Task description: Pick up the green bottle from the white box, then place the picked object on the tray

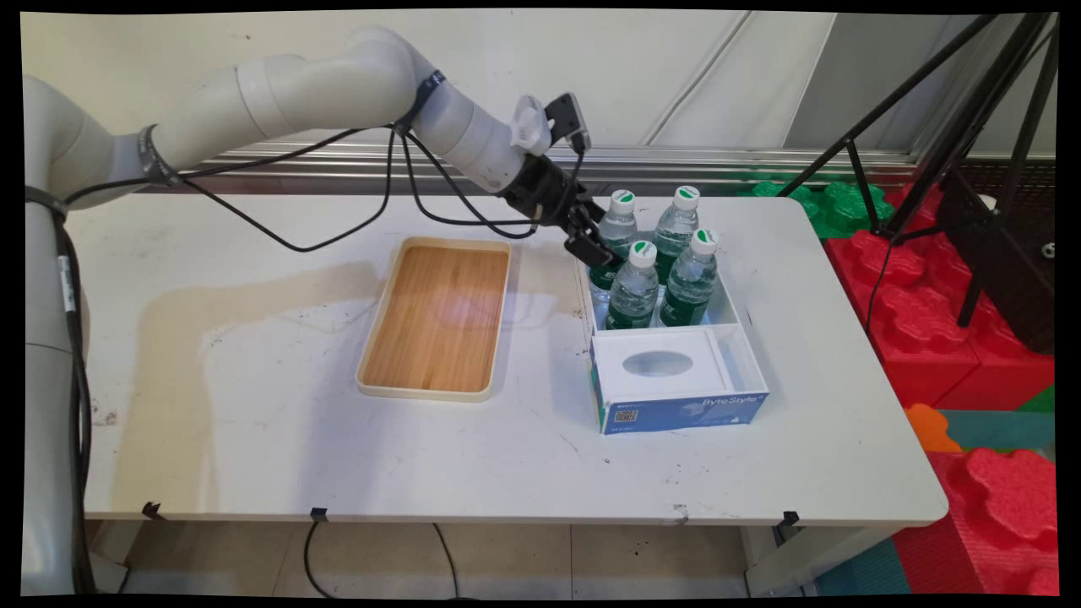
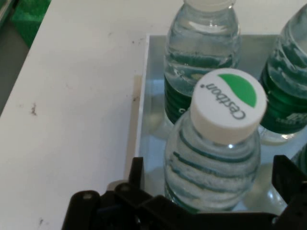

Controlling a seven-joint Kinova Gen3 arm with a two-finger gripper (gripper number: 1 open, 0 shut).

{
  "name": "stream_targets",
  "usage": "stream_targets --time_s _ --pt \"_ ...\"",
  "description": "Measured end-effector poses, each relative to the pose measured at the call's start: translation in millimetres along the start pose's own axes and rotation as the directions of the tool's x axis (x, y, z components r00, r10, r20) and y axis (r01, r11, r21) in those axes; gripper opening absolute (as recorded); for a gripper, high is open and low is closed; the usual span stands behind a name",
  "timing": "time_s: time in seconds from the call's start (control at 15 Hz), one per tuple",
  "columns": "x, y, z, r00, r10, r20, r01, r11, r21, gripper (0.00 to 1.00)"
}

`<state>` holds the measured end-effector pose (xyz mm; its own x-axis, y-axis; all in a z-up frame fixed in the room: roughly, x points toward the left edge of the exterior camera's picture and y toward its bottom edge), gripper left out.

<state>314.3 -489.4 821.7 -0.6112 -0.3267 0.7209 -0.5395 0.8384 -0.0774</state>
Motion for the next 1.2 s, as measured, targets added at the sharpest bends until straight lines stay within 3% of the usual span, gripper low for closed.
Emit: stream_targets --time_s 0.67,0.73,1.2 --pt "-1 -5 25 1.0 -0.007 -0.012 0.007 1.0 -0.003 1.0" --pt "0 -5 26 1.0 -0.008 -0.016 0.008 1.0 -0.004 0.0" --pt "3 -6 27 0.999 -0.017 -0.035 0.017 1.0 -0.006 0.0"
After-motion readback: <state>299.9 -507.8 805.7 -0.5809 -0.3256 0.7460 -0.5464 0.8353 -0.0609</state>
